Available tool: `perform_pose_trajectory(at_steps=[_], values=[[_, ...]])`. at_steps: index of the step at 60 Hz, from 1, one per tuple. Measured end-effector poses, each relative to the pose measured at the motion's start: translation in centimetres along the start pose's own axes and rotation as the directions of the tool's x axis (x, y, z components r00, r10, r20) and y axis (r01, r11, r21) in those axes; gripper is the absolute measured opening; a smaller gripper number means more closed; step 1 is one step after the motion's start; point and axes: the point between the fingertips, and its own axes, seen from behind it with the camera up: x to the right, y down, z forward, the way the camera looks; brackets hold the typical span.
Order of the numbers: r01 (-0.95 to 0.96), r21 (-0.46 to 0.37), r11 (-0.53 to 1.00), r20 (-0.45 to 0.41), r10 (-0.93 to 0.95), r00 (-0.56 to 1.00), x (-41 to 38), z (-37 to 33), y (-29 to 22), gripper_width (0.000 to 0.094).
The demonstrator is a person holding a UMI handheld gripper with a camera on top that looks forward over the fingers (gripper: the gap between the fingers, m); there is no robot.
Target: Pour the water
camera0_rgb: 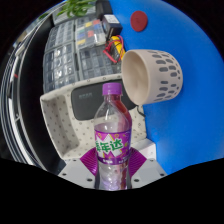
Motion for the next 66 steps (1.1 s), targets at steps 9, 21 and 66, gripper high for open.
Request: perform_pose_trajectory(at_steps=[9,21,66], values=[[-0.176,0.018,0.984,0.026,0.176,0.984,-1.0,-0.6,-1.3,0.0364],[-0.149,-0.02,0.989,-0.014,0.149,0.989,-0.8,-0.7,-1.0,0.0361],[0.974,0.017,-0.227,-0.292,-0.933,-0.212,-13.5,-5.1,-23.3,0.0361]])
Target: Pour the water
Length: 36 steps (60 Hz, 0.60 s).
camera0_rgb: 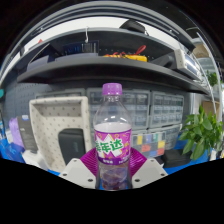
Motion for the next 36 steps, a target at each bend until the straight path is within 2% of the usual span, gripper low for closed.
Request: perform_pose_trajectory(at_steps=[13,25,26,28,36], values=[[0.045,-0.038,0.998,-0.034,-0.046,0.998,5.5,2.6,5.8,0.0361],[0.03,-0.084,0.996,-0.021,-0.032,0.999,6.9,3.9,12.0,0.0362],[0.024,-0.095,0.995,-0.016,-0.025,1.0,6.8,3.9,12.8,0.0399],[0.014,-0.036,0.999,-0.013,-0.014,1.0,6.8,4.0,12.3,0.0368],[-0.031,-0.01,0.999,-0.008,0.031,0.999,7.1,3.0,12.5,0.0365]])
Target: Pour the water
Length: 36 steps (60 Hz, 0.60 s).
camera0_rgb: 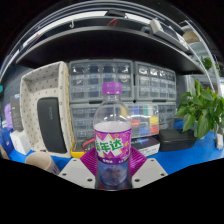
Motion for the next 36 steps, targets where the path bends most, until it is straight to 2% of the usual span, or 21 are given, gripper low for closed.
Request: perform_pose_trajectory(at_steps=[4,5,6,15,20,22,29,36], values=[[-0.018,0.012,1.0,-0.006,0.019,1.0,0.1,-0.2,0.0,0.0366],[-0.018,0.01,1.0,-0.007,0.018,1.0,0.1,-0.3,0.0,0.0423],[-0.016,0.008,1.0,-0.008,0.016,1.0,0.1,-0.3,0.0,0.0398],[-0.009,-0.023,1.0,-0.032,0.008,0.999,0.4,0.0,0.1,0.0508],[-0.036,-0.088,0.995,-0.022,0.034,0.999,0.0,-0.5,1.7,0.0677],[-0.035,-0.11,0.993,-0.024,0.033,0.999,-0.2,-0.6,2.3,0.08],[-0.003,-0.139,0.99,-0.024,-0.001,1.0,-0.8,-3.1,3.3,0.0814],[0.005,-0.213,0.977,-0.026,-0.01,1.0,-1.6,-7.3,4.6,0.0813]])
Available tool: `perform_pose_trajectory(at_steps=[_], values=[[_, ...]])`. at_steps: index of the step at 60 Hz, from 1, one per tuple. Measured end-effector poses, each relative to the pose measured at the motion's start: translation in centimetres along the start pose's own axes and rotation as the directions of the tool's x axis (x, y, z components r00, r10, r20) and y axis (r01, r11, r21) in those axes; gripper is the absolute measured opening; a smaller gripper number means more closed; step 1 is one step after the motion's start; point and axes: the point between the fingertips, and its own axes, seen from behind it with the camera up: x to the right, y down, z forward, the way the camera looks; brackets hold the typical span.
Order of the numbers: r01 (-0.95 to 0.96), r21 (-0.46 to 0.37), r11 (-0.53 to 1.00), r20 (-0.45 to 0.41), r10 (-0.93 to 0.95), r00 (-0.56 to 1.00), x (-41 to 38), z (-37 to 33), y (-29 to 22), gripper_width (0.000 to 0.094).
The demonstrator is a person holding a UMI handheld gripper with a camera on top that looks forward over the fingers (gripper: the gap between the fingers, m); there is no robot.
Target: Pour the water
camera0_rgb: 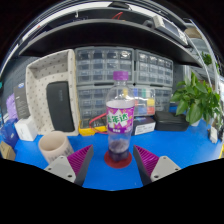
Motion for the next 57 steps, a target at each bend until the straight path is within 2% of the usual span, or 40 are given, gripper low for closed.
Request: perform_pose_trajectory(at_steps=[15,36,45,57], values=[[0.022,-0.043,0.999,0.017,-0.022,1.0,-2.6,-10.9,-2.7,0.0817],[0.072,0.074,0.995,0.063,-0.076,0.995,-6.3,-20.8,-10.4,0.0821],[0.051,0.119,0.992,0.084,-0.061,0.995,-7.4,-23.0,-11.8,0.0819],[0.031,0.121,0.992,0.087,-0.042,0.995,-7.3,-23.8,-11.8,0.0822]])
